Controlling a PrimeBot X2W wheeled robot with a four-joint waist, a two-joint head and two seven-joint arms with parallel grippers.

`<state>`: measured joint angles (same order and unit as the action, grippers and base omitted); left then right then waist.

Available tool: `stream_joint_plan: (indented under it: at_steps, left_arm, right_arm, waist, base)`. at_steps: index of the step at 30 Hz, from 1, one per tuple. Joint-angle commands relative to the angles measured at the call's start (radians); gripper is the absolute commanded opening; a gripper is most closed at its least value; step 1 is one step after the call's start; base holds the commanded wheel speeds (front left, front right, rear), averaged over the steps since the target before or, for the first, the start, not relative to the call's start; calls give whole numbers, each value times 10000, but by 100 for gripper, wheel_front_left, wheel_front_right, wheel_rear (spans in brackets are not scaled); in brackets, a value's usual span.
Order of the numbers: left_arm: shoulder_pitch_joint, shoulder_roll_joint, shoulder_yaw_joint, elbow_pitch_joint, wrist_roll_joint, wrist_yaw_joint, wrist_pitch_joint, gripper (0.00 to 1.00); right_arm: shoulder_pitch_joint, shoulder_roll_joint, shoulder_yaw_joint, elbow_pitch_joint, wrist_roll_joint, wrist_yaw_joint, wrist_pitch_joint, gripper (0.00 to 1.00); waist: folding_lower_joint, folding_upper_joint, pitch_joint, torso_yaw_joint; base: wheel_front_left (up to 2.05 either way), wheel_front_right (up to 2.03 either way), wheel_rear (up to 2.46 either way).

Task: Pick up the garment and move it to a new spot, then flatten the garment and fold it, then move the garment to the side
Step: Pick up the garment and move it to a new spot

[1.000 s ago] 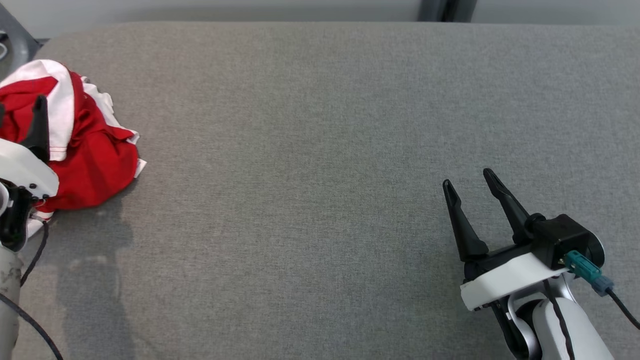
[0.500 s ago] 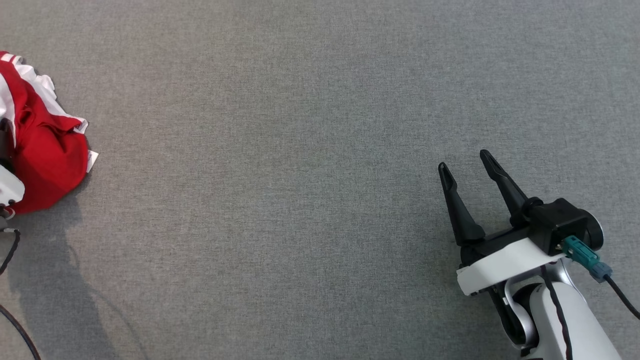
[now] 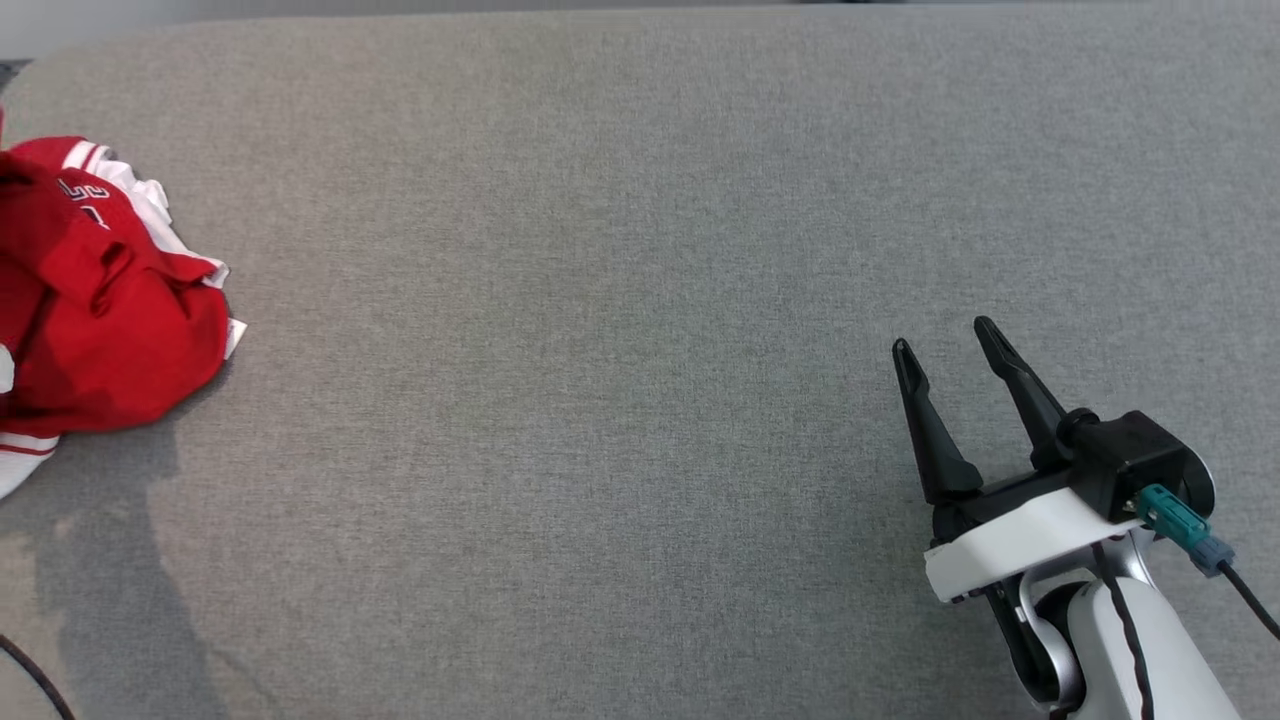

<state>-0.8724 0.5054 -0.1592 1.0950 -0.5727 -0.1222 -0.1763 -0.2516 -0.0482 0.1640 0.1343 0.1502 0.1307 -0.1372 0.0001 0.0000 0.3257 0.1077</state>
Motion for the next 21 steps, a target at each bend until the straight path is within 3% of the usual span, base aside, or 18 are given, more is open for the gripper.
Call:
stream_joint_plan:
  at_steps: [1, 10, 16, 21]
  left_arm:
    - [174, 6, -98, -116, 149, 92, -186, 0]
    - [1551, -123, -19, -1871, 355, 761, -795, 0]
    - [3742, -171, 121, -4756, 460, 1712, -776, 0]
    - [5866, -108, 253, -8215, 507, 2858, -141, 0]
  right_arm:
    - [181, -50, -87, 39, 58, 0, -79, 100]
    - [733, -49, -271, 127, 274, 0, -186, 100]
    - [1175, -47, -374, 137, 486, 0, -209, 100]
    - [1484, -47, -428, 60, 515, 0, -102, 100]
  waist:
    - [-1, 0, -403, 172]
    - [-1, 0, -1548, 377]
    - [-1, 0, -2228, 391]
    - [-1, 0, -2634, 342]
  base:
    - [0, 0, 0]
    - [0, 0, 0]
    - [0, 0, 0]
    - [0, 0, 0]
